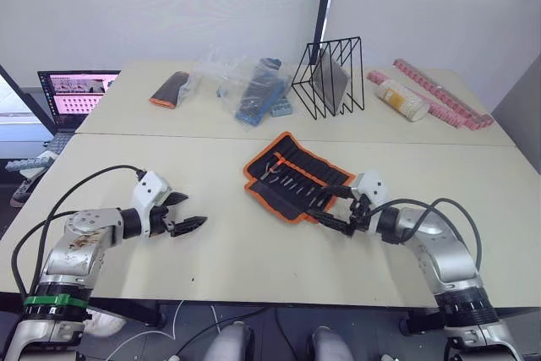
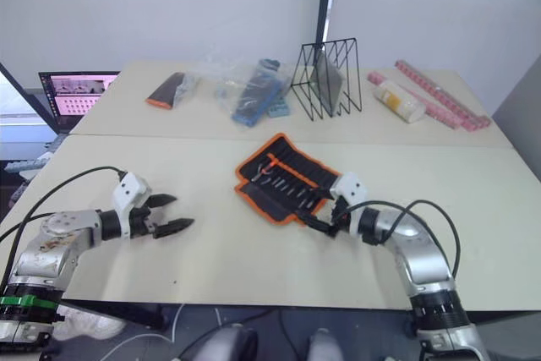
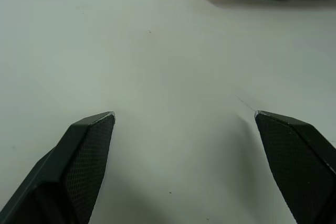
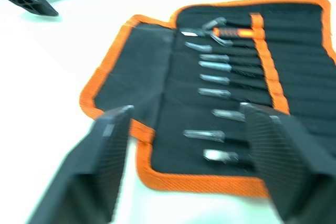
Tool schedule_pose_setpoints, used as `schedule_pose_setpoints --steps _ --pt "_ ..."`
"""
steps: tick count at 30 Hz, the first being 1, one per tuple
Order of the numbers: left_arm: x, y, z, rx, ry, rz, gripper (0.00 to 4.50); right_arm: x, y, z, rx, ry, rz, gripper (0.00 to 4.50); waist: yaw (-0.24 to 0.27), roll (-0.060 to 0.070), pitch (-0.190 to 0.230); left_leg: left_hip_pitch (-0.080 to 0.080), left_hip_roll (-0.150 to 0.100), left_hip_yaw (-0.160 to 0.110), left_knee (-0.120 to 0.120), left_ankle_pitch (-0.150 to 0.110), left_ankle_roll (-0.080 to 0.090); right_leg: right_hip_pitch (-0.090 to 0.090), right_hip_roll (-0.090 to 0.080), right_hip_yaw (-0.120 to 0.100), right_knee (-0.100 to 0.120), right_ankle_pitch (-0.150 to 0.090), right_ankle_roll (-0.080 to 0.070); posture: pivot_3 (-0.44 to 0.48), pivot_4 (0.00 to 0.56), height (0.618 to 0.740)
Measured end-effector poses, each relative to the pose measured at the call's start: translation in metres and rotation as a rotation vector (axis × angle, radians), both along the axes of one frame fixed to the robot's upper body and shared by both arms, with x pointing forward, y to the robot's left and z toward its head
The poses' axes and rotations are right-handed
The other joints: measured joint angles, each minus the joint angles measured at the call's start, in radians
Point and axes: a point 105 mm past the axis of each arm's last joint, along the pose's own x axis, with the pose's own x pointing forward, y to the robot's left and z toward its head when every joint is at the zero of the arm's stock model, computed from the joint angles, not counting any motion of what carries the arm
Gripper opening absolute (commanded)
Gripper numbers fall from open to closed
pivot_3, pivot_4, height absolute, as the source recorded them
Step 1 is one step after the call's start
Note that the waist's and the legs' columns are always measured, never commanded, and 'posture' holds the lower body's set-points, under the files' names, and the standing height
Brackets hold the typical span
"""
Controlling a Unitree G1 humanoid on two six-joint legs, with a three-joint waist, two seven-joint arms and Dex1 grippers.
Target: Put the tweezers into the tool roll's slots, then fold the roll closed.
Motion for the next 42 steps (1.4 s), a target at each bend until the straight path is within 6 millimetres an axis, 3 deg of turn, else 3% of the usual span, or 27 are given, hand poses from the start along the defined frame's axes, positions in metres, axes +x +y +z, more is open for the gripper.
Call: schedule_pose_setpoints --steps 8,12,22,26,30,31,39,42 --pt "0.017 -0.011 0.014 0.098 -0.148 -0.152 4.50 -0.009 0.012 -0.010 -0.070 -0.061 0.012 4.47 0.004 0.000 0.000 0.000 0.000 0.000 0.000 0.000 0.000 0.000 0.000 0.000 0.001 0.000 0.000 0.000 0.150 0.687" --pt "0.029 -0.018 0.008 0.179 -0.174 -0.220 3.43 -0.013 0.019 -0.013 -0.091 -0.093 0.011 4.50 0.004 0.000 0.000 0.000 -0.001 0.001 0.001 0.000 0.000 0.001 0.000 0.000 0.001 0.000 0.000 0.000 0.150 0.687" --pt "0.059 -0.060 0.010 0.223 -0.231 -0.378 0.03 -0.015 0.036 -0.023 -0.148 -0.149 -0.013 4.50 0.001 -0.001 0.001 -0.003 -0.001 0.001 0.003 0.000 0.001 0.001 0.001 -0.001 0.004 0.000 0.000 0.000 0.150 0.687" --pt "0.067 -0.079 0.009 0.259 -0.262 -0.418 0.01 -0.011 0.041 -0.029 -0.170 -0.160 -0.032 4.50 -0.004 -0.002 0.001 -0.003 -0.001 0.001 0.003 0.001 0.001 0.001 0.001 -0.001 0.005 0.000 0.000 0.000 0.150 0.687" --pt "0.071 -0.085 0.006 0.309 -0.274 -0.442 0.01 -0.010 0.045 -0.029 -0.173 -0.166 -0.031 4.50 -0.008 -0.002 0.001 -0.004 -0.001 0.001 0.003 0.001 0.001 0.001 0.001 -0.002 0.005 0.000 0.000 0.000 0.150 0.687" --pt "0.071 -0.084 0.006 0.308 -0.267 -0.443 0.54 -0.010 0.045 -0.029 -0.173 -0.166 -0.031 4.50 -0.009 -0.002 0.001 -0.004 -0.001 0.001 0.003 0.001 0.001 0.001 0.001 -0.002 0.005 0.000 0.000 0.000 0.150 0.687" --pt "0.073 -0.071 0.016 0.369 -0.289 -0.450 3.10 -0.011 0.045 -0.029 -0.170 -0.171 -0.029 4.50 -0.020 -0.002 0.001 -0.004 -0.001 0.001 0.003 0.001 0.001 0.000 0.002 -0.002 0.006 0.000 0.001 0.000 0.150 0.687" --pt "0.074 -0.074 0.017 0.395 -0.328 -0.470 3.10 -0.009 0.047 -0.026 -0.164 -0.180 -0.027 4.50 -0.020 -0.002 0.001 -0.004 -0.001 0.001 0.003 0.001 0.001 0.001 0.002 -0.002 0.006 0.000 0.001 0.000 0.150 0.687"
